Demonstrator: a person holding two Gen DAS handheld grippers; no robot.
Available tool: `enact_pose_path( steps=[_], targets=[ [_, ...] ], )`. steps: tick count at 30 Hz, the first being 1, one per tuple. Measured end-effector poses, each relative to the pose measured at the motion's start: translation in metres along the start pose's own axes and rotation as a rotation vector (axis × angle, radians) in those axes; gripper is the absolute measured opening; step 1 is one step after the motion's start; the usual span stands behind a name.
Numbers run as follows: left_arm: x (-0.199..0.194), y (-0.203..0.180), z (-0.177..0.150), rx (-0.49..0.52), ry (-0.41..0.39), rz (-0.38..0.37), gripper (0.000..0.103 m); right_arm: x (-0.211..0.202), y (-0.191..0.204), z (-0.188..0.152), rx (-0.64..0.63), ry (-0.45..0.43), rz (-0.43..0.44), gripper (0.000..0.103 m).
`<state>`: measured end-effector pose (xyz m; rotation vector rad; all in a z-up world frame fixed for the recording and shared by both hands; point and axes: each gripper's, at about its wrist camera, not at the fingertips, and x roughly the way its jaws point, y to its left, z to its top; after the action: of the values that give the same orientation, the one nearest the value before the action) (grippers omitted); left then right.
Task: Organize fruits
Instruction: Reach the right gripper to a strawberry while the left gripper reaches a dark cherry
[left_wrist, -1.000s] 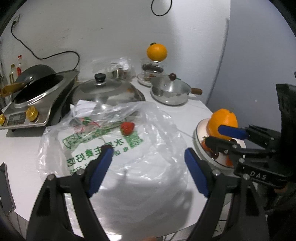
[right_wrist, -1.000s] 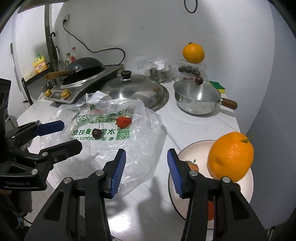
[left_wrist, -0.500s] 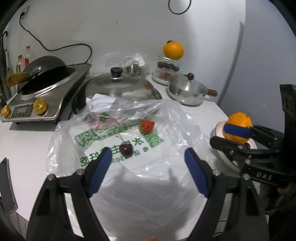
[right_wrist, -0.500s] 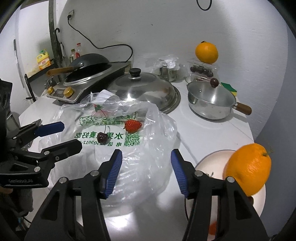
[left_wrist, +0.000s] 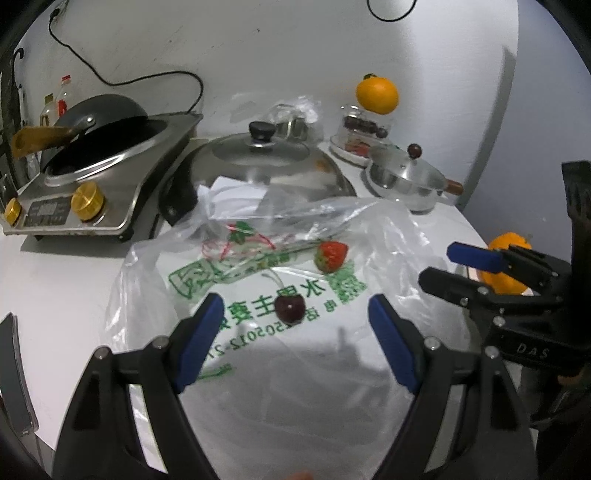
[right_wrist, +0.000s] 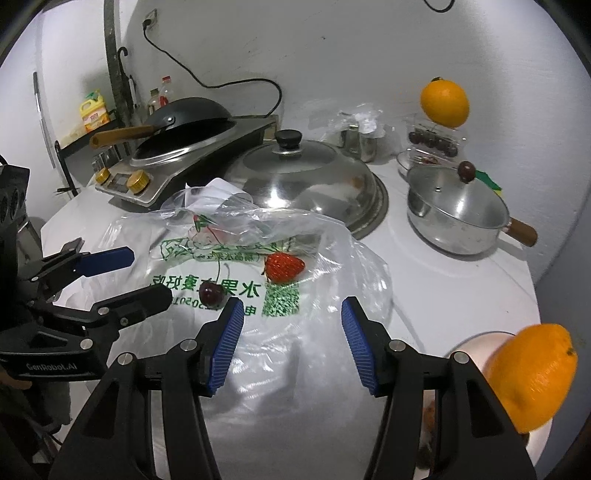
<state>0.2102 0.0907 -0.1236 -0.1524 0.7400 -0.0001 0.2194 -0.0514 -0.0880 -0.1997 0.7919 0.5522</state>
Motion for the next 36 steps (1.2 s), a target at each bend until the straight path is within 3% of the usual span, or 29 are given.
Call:
enact_pose_path(
  steps=[22, 36],
  targets=[
    [0.035, 0.036, 0.004, -0.05, 0.021, 0.018, 0.082, 0.062, 0.016, 0.023, -0.028, 0.062, 0.035, 0.058],
    [0.06, 0.04, 0.004, -0.055, 0.056, 0.007, 0.082, 0.101, 0.012, 0.037, -0.01, 0.098, 0.053, 0.058]
  ],
)
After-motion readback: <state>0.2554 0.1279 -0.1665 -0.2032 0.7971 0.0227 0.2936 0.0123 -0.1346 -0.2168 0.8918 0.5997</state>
